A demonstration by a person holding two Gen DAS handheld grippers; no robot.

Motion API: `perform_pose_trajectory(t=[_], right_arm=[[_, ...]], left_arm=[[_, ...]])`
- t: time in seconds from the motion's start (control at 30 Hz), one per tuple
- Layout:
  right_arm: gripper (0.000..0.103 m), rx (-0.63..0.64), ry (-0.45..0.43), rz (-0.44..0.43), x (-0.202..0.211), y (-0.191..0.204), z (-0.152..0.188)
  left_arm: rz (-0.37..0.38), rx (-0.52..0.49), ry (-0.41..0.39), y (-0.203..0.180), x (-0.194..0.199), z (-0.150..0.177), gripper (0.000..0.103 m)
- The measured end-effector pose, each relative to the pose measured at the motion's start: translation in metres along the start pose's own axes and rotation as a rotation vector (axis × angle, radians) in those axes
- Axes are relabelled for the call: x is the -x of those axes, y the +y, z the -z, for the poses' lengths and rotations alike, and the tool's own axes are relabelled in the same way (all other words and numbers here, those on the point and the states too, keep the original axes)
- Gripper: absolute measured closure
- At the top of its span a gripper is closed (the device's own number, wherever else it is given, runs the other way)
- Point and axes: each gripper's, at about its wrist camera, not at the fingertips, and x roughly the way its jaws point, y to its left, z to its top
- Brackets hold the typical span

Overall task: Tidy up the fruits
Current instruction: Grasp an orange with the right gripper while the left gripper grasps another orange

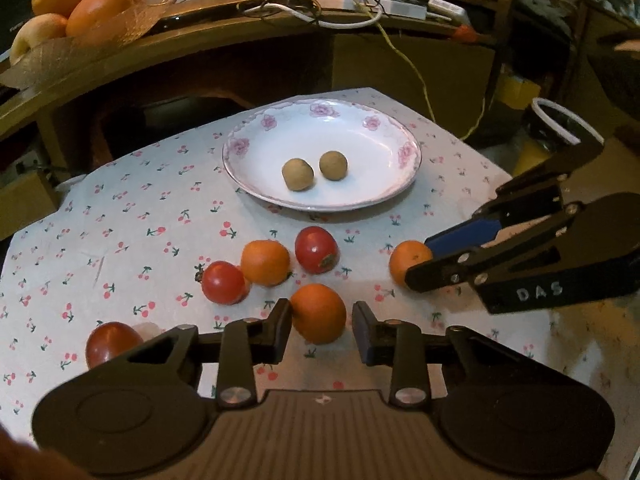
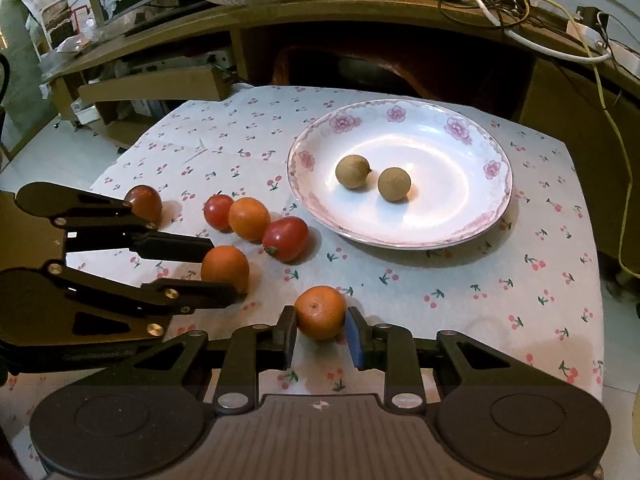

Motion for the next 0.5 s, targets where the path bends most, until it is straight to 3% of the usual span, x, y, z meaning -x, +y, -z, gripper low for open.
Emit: perform_pose_trajectory(t=[0.1,0.5], right_arm=[[0.074,0.002,0.005,0.004,-0.002,0.0,0.002],[0.069,0.017,-0.01,0.015,-0.006,0.001,0.002]], left_arm=[[-0.035,-0.02,0.018,0.0,-0.007,0.002,0.065],[-0.019,0.032,0.036,0.004,-0.016,0.001,0.059]])
